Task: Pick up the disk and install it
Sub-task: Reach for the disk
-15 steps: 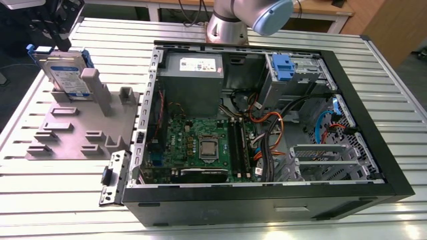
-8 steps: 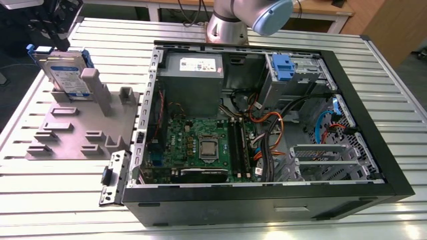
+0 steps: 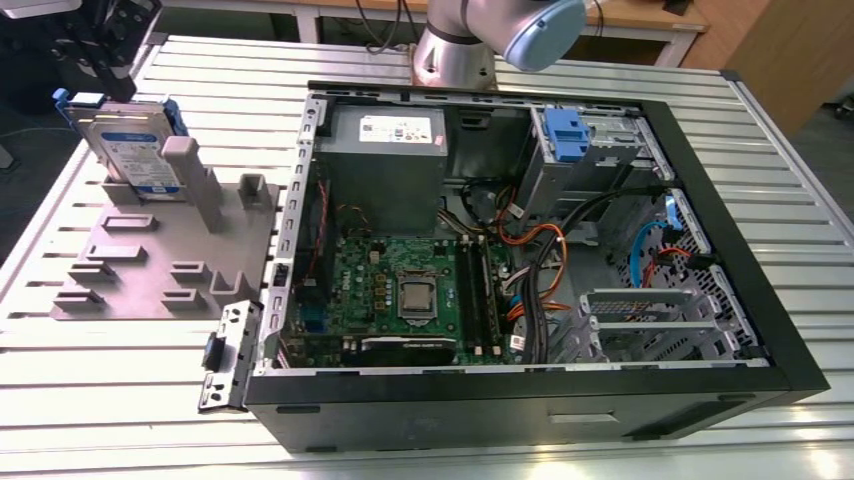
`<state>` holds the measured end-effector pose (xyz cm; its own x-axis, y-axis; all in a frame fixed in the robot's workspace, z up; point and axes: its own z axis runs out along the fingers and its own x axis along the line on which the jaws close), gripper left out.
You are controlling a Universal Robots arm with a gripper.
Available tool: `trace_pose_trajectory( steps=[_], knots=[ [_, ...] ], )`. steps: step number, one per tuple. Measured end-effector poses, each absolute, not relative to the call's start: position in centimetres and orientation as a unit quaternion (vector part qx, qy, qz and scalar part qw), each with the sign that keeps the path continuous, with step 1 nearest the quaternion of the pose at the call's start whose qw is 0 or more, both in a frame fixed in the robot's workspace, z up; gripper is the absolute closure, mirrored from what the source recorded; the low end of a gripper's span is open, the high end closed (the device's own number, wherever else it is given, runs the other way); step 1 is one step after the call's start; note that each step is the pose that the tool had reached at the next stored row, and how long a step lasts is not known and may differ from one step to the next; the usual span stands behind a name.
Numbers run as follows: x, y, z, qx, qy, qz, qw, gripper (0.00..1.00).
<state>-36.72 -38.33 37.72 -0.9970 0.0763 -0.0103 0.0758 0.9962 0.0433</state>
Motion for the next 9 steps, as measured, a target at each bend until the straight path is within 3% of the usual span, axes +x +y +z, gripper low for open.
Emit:
trace_pose_trajectory(
  steps=[9],
  knots=[
    [-37.6,-38.33,37.72,0.038,0.999,0.021,0.006,0.89]
  ],
)
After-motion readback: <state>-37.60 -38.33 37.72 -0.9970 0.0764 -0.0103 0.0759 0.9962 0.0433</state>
